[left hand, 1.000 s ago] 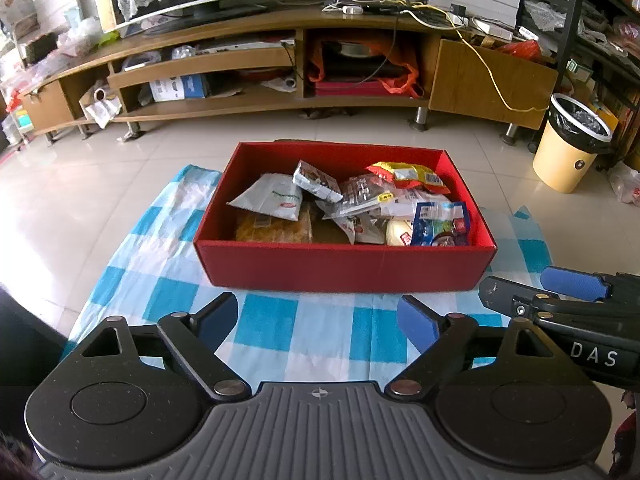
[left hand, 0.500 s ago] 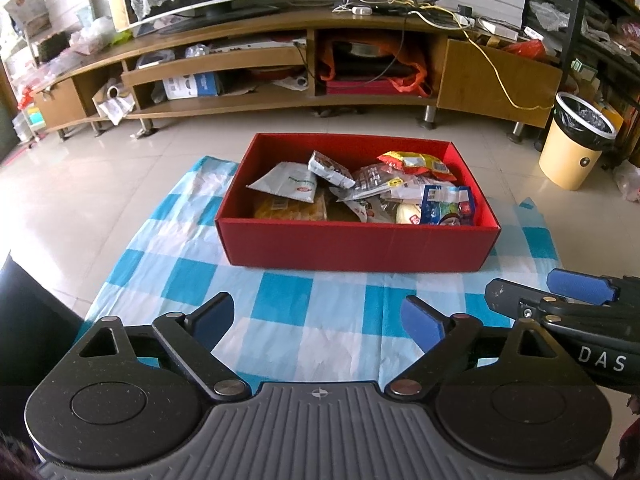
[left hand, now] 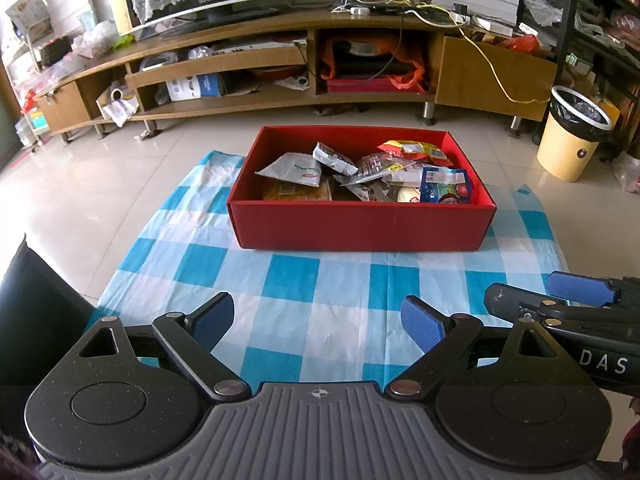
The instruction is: Organize snacks
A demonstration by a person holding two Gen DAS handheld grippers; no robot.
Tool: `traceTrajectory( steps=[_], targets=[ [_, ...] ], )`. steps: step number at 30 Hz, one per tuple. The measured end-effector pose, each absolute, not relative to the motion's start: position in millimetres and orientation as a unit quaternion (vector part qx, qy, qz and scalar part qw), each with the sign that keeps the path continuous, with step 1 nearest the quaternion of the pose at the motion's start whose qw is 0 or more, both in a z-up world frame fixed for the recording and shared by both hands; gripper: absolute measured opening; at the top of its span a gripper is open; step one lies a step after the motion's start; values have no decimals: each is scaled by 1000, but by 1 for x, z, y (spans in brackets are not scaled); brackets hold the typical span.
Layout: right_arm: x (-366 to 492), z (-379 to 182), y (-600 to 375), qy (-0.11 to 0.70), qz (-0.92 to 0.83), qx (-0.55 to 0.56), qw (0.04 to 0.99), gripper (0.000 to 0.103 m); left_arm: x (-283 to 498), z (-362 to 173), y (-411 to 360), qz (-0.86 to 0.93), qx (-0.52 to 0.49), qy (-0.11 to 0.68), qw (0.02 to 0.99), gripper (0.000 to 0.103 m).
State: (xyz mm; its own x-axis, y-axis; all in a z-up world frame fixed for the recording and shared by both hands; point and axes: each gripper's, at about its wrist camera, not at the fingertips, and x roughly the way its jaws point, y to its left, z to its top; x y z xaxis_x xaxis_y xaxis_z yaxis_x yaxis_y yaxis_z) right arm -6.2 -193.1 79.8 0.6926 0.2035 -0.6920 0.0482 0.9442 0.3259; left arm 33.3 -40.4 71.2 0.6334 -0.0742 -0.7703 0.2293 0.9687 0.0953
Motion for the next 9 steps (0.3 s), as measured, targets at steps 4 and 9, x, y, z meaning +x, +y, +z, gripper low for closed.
traceTrajectory(
  steps=[4,9],
  targets=[
    [-8,81,-192,387,46,163,906,69,31,73,-40,-82,92,415,902,95],
    [-9,82,-195,384,47,166,907,74,28,74,-38,-81,95,410,904,98]
  ],
)
